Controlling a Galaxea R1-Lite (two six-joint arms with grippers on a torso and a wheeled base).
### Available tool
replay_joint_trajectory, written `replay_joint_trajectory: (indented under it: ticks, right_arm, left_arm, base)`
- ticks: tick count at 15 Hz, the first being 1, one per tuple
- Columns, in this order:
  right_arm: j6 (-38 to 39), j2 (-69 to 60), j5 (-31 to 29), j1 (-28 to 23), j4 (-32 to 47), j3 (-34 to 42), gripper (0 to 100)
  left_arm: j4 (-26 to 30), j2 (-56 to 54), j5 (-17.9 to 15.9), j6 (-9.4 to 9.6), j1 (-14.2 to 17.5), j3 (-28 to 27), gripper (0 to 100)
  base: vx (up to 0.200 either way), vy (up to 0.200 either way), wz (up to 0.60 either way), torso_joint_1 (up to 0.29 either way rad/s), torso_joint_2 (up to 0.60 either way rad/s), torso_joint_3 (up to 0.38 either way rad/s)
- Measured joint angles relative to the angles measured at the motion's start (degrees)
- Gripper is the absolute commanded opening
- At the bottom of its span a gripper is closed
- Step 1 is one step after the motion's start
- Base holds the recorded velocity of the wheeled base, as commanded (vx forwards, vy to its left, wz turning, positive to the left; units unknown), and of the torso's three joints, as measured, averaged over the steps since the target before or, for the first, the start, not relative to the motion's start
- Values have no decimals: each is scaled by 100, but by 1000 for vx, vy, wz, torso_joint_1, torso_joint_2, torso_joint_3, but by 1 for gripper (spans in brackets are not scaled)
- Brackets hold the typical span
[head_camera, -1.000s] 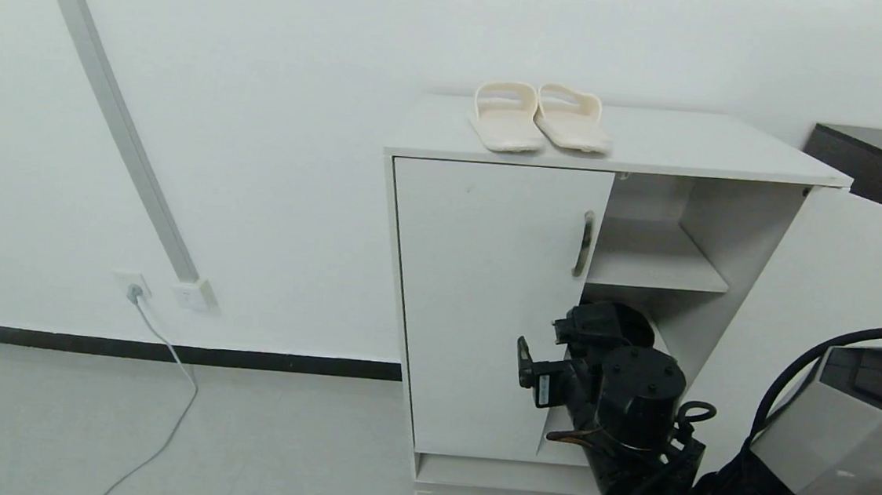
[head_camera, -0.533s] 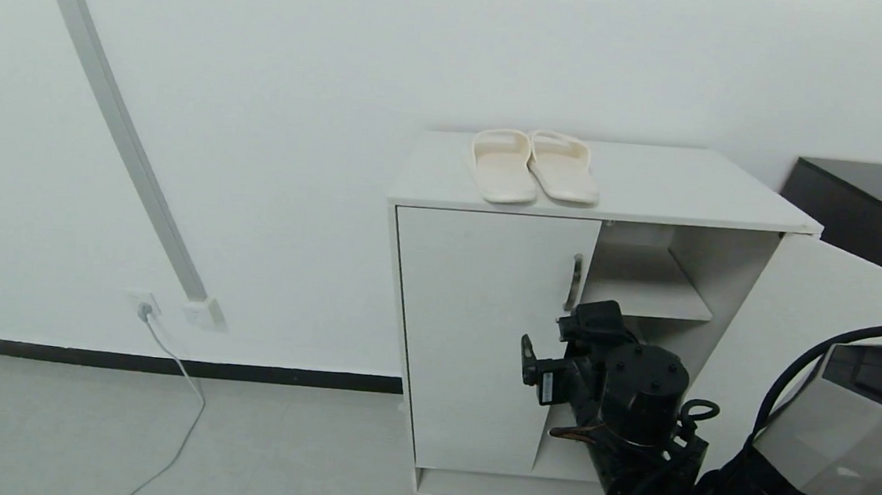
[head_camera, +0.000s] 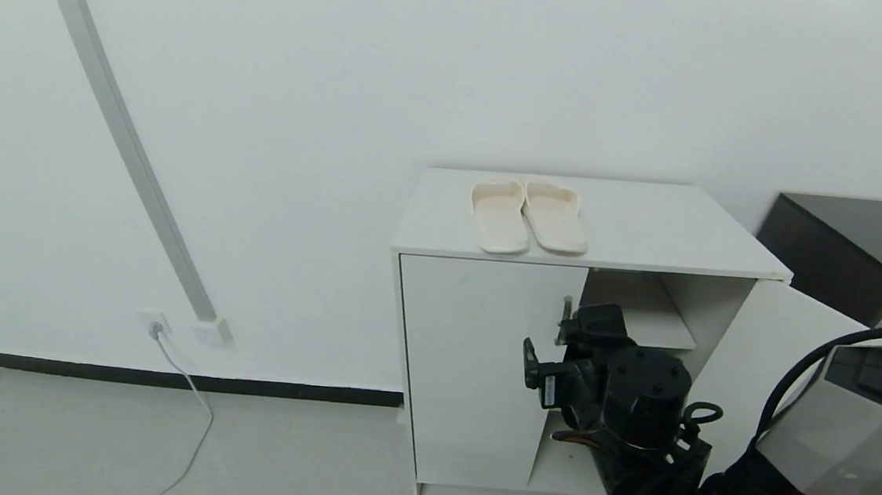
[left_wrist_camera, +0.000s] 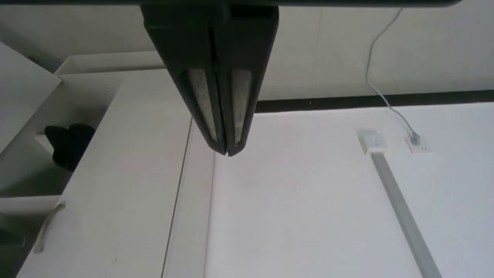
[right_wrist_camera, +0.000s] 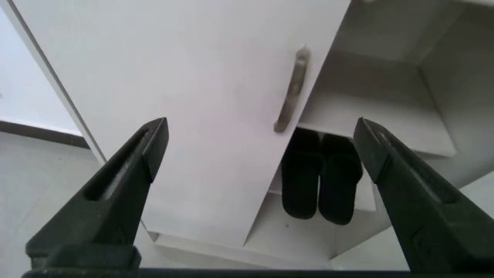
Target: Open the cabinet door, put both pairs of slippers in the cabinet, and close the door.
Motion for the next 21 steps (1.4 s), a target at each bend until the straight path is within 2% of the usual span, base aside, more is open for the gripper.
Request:
replay_joint_trajectory:
  ticks: [6, 8, 11, 13, 15, 18, 21]
  right_arm:
    - [-46, -20, 310, 0, -49, 22, 100]
    - [-21, -168, 354, 6, 600, -183, 100]
    - [517, -474, 367, 22, 1809, -699, 100]
    - [889, -631, 367, 38, 3044, -1268, 100]
    - [1154, -741, 364, 46, 3660, -1902, 100]
    - [1242, -631, 483, -20, 3688, -2272, 100]
    - [1247, -522, 518, -46, 3651, -2325, 100]
  left_arm:
    - [-2, 0, 1, -9, 0, 0, 0]
    - [-2, 0, 1, 0, 0, 0, 0]
    - [0, 0, 0, -5, 0, 0, 0]
    - [0, 0, 0, -5, 0, 0, 0]
    - [0, 0, 0, -5, 0, 0, 0]
    - [0, 0, 1, 2, 0, 0, 0]
    - [0, 0, 1, 0, 0, 0, 0]
  base:
    - [0, 0, 0, 259, -583, -324]
    - [0, 0, 0, 181, -403, -215]
    - [0, 0, 0, 23, -45, -31]
    - [0, 0, 0, 0, 0, 0]
    - [0, 0, 0, 0, 0, 0]
    - [0, 0, 0, 0, 0, 0]
    - [200, 0, 0, 2, 4, 2]
